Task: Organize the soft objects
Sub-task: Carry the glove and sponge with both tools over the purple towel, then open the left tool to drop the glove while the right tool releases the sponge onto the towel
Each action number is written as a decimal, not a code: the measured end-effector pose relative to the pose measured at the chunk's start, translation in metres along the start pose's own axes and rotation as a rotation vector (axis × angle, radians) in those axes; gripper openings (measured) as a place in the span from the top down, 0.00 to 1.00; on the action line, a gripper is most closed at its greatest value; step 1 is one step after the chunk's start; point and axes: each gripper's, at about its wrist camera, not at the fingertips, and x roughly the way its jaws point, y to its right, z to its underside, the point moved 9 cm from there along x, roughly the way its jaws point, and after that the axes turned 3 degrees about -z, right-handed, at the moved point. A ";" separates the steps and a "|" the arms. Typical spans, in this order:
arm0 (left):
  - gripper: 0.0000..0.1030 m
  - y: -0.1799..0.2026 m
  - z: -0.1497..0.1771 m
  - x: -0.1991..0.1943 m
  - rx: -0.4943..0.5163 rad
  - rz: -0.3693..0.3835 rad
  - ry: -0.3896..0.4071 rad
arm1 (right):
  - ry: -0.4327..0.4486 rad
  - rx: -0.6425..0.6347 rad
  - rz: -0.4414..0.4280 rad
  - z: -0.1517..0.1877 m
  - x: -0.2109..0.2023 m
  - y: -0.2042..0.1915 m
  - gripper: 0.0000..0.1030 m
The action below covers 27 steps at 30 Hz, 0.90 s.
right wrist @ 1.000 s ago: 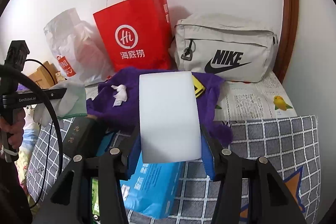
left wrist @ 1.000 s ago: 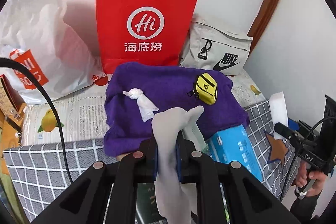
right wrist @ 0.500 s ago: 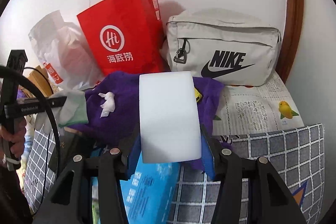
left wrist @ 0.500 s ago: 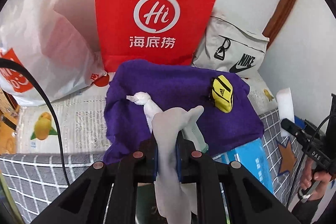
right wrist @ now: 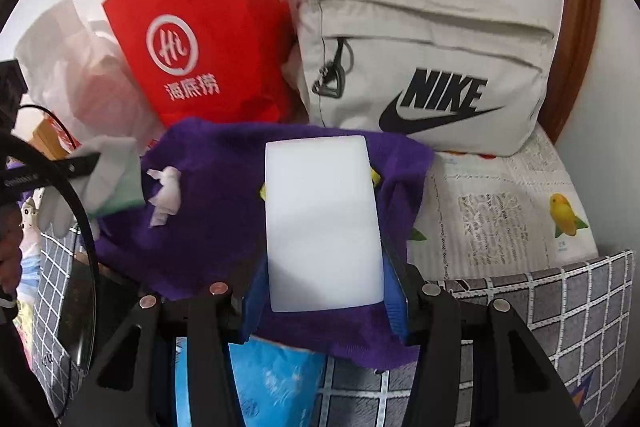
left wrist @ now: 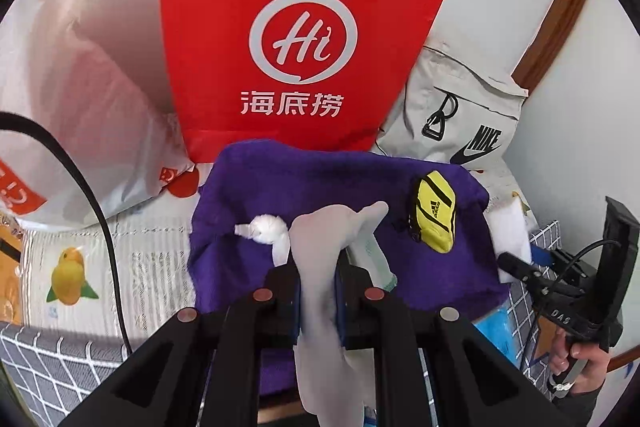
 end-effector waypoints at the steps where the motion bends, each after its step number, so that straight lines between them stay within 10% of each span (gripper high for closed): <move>1: 0.87 0.001 -0.001 0.005 0.002 -0.002 -0.006 | -0.012 0.003 -0.002 0.001 0.006 0.001 0.51; 27: 0.86 0.004 0.013 0.073 0.062 -0.069 -0.155 | -0.157 -0.008 -0.027 0.020 0.067 0.005 0.50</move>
